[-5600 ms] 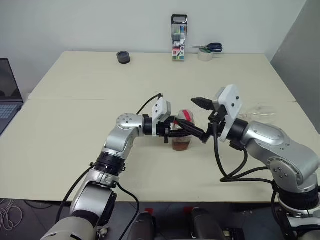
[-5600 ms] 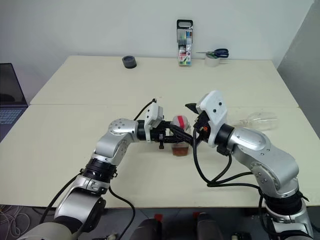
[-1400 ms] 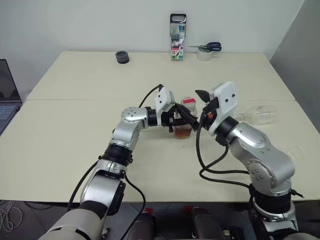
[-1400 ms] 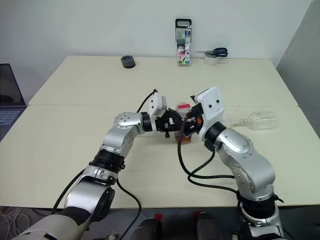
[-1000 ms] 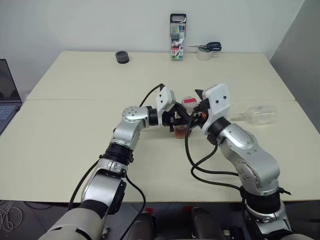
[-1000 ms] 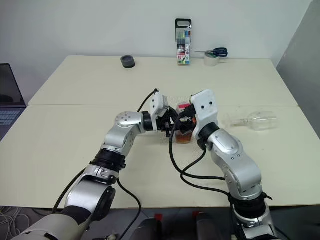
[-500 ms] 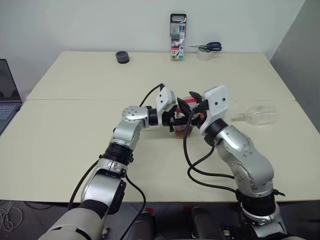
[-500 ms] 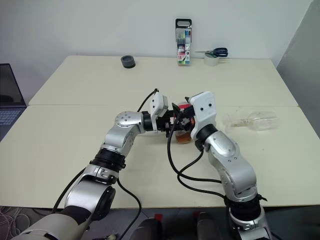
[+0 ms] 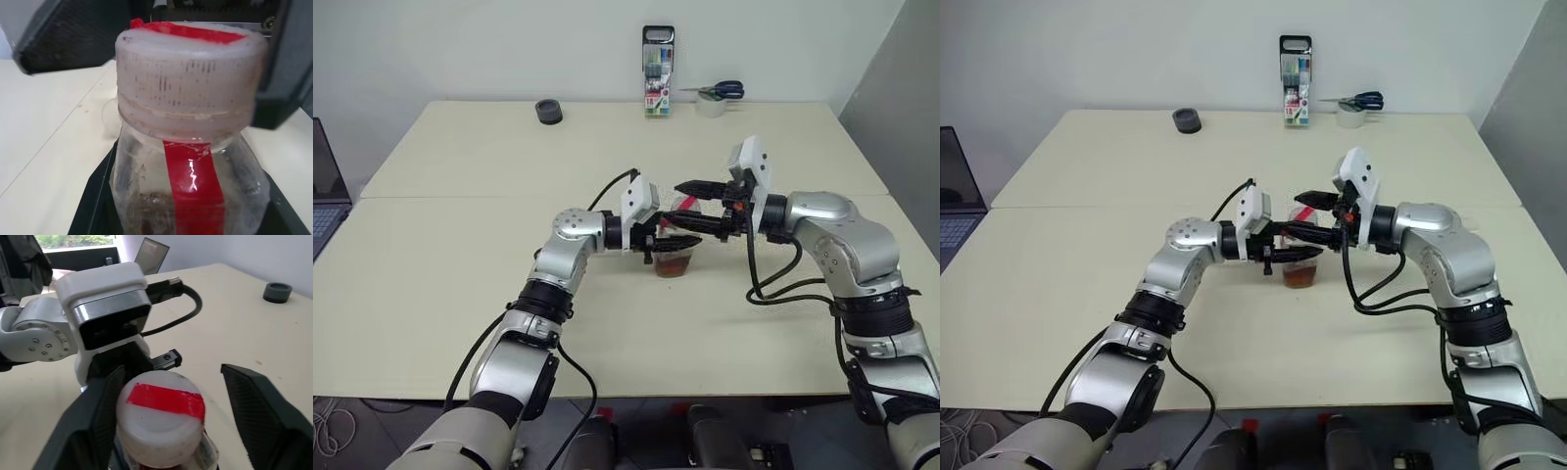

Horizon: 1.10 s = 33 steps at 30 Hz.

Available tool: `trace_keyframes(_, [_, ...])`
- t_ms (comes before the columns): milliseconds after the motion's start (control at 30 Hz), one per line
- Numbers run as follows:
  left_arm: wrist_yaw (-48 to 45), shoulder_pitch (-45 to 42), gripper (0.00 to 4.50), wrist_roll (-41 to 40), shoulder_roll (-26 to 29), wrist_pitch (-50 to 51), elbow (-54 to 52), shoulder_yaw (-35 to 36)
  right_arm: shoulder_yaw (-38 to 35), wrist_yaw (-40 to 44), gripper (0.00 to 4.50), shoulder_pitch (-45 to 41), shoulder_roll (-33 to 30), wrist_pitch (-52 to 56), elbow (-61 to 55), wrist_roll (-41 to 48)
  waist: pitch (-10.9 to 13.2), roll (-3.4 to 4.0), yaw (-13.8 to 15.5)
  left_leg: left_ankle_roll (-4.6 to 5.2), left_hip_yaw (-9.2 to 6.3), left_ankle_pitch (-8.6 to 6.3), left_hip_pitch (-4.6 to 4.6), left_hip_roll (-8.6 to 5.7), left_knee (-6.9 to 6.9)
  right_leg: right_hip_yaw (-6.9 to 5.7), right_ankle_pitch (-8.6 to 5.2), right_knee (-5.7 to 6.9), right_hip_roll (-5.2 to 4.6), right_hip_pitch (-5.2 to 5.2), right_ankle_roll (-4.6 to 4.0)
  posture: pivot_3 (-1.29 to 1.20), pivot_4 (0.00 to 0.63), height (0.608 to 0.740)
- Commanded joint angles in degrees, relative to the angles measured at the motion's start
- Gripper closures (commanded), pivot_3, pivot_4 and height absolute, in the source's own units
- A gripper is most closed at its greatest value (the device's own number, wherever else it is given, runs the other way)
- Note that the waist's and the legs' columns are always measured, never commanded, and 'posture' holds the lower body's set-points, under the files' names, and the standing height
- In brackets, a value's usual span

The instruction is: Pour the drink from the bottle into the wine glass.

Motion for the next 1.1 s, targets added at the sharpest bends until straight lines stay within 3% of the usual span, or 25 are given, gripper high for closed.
trace_keyframes(33, [0.00, -1.32, 2.79, -1.75, -0.45, -0.74, -2.85, 1.28, -3.72, -3.07, 0.00, 1.87, -0.53, 2.54, -8.38, 2.86, 0.00, 0.00, 0.03, -0.03, -0.01, 0.02, -0.01, 0.00, 0.00, 0.00, 0.00, 0.00, -0.01, 0.00, 0.00, 0.00, 0.150, 0.740])
trace_keyframes(167, [-0.39, -1.69, 2.79, -2.12, -0.43, -0.52, -2.62, 1.50, -4.03, -7.79, 0.00, 5.54, 1.01, 4.01, -15.19, 3.08, 0.00, 0.00, 0.12, -0.03, -0.02, 0.02, -0.02, 0.00, 0.00, -0.02, 0.00, 0.00, 0.00, 0.00, 0.00, 0.00, 0.150, 0.740])
trace_keyframes(567, [-1.80, -2.61, 2.79, -2.45, -0.22, -0.45, -1.89, 1.27, -2.75, -12.86, 0.00, 7.67, 1.34, 0.49, -14.67, -2.64, 0.00, 0.00, 0.03, 0.02, 0.01, -0.01, 0.01, 0.01, 0.03, 0.00, 0.00, 0.04, 0.05, 0.00, 0.00, 0.00, 0.150, 0.740])
trace_keyframes(1100, [-1.94, -2.02, 2.79, -2.33, 0.92, -0.50, -1.87, 1.30, -9.07, -16.99, 0.00, 11.12, 1.59, 3.62, -17.45, 2.44, 0.00, 0.00, 0.03, 0.03, 0.01, -0.02, 0.01, 0.02, 0.02, 0.00, 0.00, 0.04, 0.05, 0.01, 0.00, 0.00, 0.150, 0.740])
